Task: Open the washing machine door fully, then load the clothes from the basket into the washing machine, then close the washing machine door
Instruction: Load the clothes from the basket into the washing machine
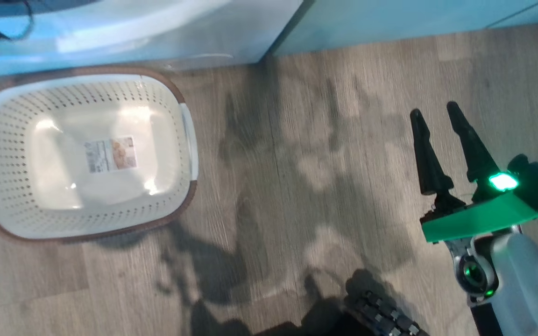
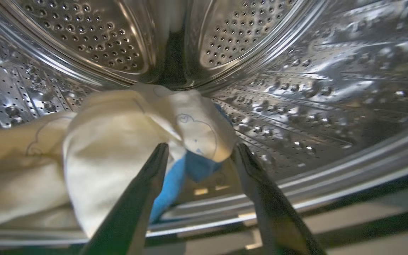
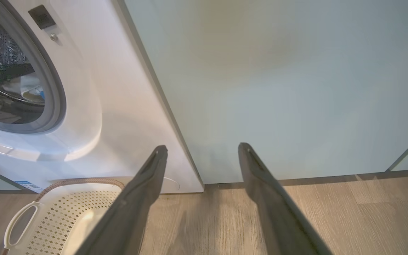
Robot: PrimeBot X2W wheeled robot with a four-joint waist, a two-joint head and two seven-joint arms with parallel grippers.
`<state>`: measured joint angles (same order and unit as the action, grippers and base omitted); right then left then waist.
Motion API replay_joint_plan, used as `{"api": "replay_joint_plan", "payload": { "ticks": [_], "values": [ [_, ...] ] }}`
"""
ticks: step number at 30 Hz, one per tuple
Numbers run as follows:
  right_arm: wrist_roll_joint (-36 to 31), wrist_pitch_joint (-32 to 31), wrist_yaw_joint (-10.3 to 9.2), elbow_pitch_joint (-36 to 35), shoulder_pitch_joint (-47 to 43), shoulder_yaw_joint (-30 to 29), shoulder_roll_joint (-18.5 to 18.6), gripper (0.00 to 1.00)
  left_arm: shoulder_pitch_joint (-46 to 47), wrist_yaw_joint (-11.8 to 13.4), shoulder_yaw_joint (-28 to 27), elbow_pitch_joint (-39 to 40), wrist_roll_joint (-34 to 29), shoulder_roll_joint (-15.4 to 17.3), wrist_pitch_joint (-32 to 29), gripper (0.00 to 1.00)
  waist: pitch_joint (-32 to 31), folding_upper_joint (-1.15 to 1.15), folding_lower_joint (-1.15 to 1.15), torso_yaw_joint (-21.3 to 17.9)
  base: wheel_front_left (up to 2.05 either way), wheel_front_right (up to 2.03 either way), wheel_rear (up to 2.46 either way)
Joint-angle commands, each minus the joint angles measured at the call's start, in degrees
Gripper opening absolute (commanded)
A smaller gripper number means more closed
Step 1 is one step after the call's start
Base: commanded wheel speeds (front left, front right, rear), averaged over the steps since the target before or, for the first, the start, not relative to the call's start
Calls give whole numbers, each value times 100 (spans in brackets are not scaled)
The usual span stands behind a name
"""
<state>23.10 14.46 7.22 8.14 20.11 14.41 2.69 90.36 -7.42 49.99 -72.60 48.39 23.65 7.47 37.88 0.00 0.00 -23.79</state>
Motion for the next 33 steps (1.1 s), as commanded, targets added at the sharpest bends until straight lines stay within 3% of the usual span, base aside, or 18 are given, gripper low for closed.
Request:
{"api": "replay_joint_plan", "payload": {
  "ticks": [1,11,20,33],
  "values": [
    [-45,54,26,-125,-170,19,19,100,94,-5,-97,131,54,95,66,100,-152,0,0,71,0,0,0],
    [-212,54,26,-18,-561,-151,19,100,-1040,-6,-177,307,376,-183,530,100,-959,0,0,329,0,0,0],
    [-428,54,26,50,-959,-387,19,100,-2167,-3,-399,626,546,-159,744,100,-1666,0,0,615,0,0,0],
    [-557,54,26,72,-1380,-631,121,100,-4125,708,-1718,2725,-139,300,752,100,-2389,0,0,1044,0,0,0]
  ]
}}
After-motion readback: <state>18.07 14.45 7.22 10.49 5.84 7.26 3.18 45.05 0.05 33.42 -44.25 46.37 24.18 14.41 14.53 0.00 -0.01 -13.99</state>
